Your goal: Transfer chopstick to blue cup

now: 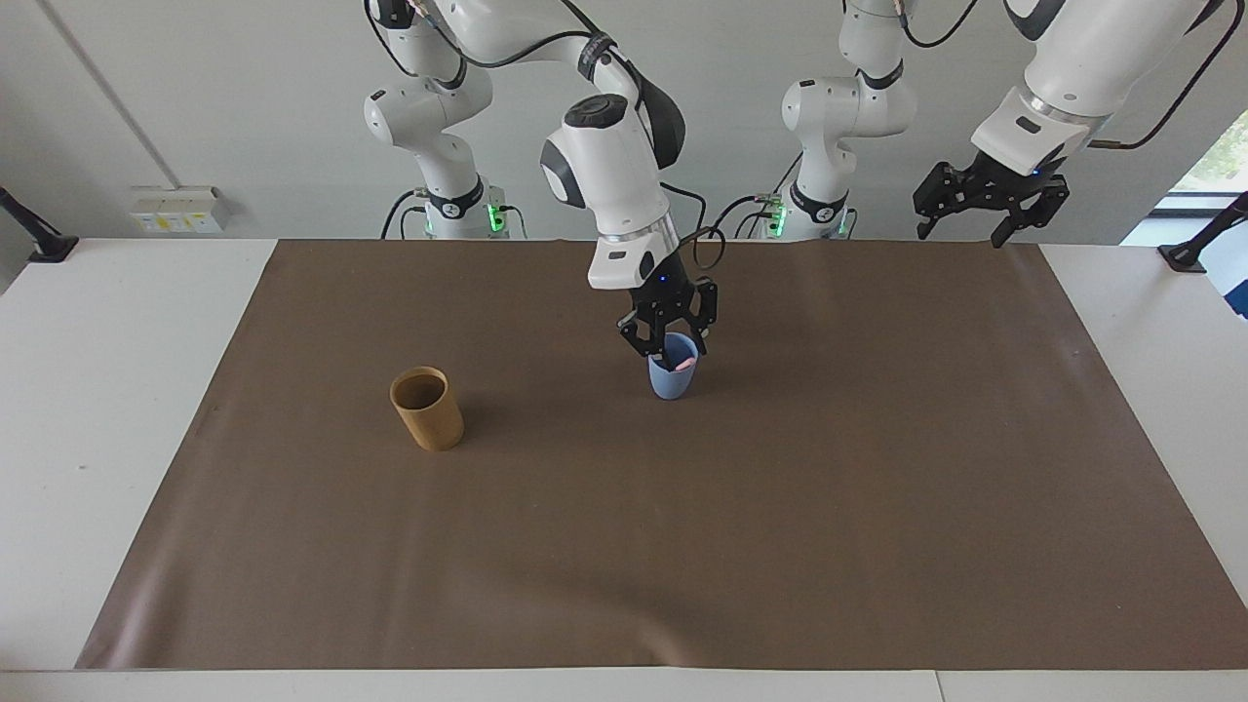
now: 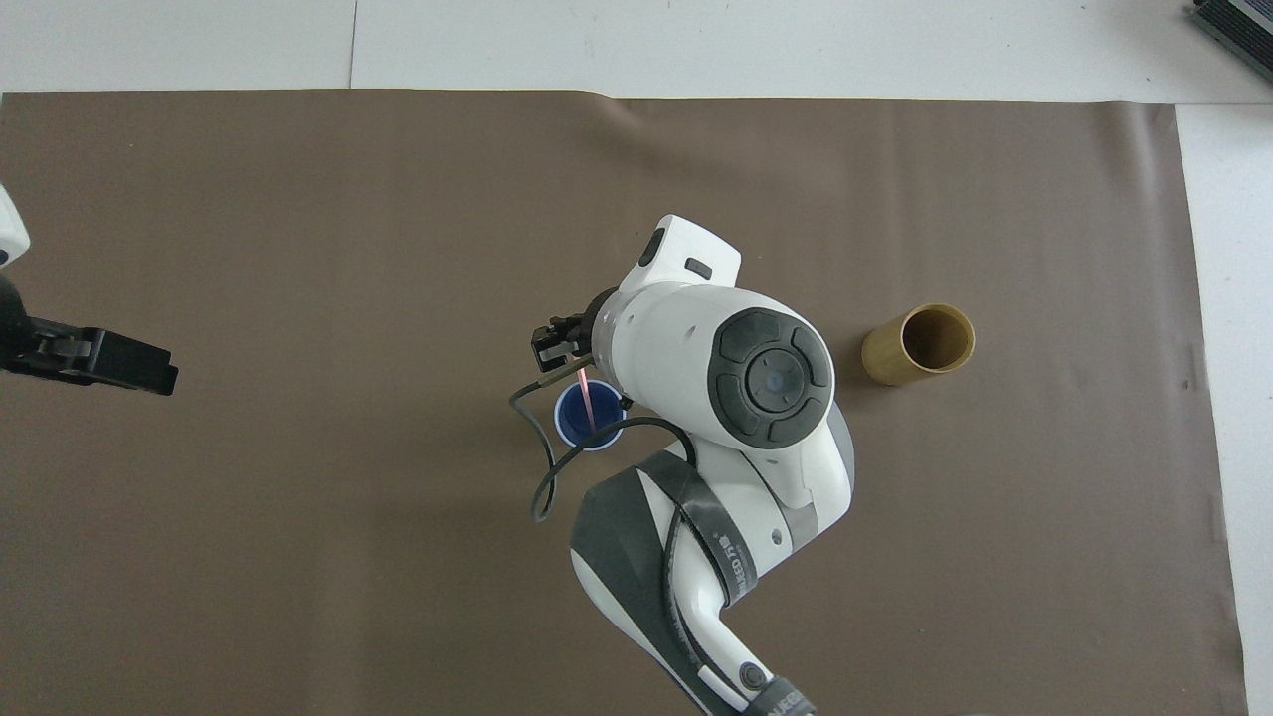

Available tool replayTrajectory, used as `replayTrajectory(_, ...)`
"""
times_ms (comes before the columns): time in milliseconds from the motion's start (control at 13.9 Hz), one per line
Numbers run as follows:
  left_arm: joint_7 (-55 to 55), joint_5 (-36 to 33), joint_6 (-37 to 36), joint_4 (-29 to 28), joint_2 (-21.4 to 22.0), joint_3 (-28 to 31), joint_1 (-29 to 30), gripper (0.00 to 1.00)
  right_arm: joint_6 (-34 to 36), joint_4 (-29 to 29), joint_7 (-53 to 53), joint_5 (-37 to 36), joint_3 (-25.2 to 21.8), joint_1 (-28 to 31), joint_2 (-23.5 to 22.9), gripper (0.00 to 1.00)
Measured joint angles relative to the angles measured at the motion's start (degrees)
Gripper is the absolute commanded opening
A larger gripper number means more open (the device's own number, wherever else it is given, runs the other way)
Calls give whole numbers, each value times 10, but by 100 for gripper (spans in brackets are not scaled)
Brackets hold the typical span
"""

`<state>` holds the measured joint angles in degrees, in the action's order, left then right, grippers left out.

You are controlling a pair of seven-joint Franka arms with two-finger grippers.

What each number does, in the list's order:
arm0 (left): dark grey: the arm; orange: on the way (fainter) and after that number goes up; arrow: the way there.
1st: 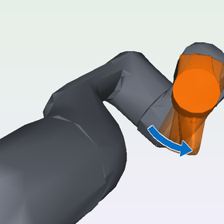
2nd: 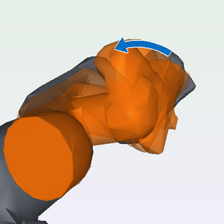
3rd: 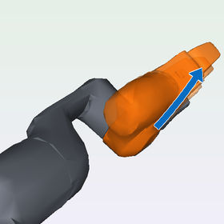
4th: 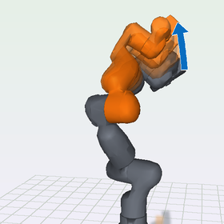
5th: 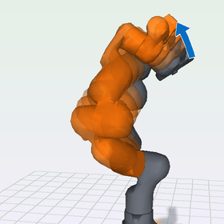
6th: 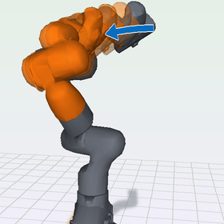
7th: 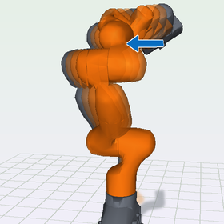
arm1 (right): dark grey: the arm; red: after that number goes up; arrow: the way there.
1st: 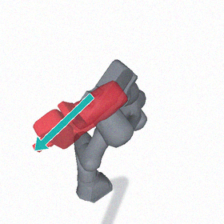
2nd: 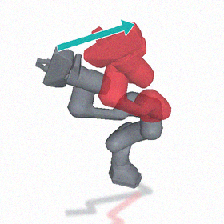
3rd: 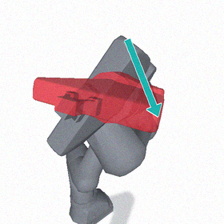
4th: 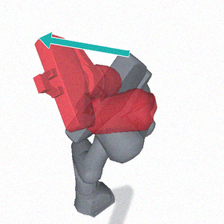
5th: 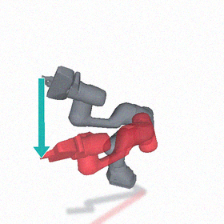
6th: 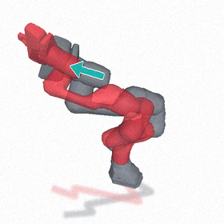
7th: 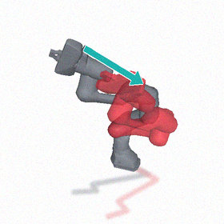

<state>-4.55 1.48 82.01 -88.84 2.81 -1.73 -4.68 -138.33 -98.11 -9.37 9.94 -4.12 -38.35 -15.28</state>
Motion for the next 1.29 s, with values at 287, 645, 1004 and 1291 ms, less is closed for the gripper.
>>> replayTrajectory(287, 0, 0, 0, 0, 0, 0, 0, 100, 35, 5, -24, 0, -11, 25, 21, 100)
replayTrajectory(645, 0, 0, 0, 0, 0, 0, 0, 100, 248, 75, -24, -16, -14, 128, 69, 100)
replayTrajectory(1004, 0, 0, 0, 0, 0, 0, 0, 100, 370, 121, -24, -106, -15, 160, 91, 100)
replayTrajectory(1291, 0, 0, 0, 0, 0, 0, 0, 100, 425, 129, -11, -120, -23, 196, 116, 100)
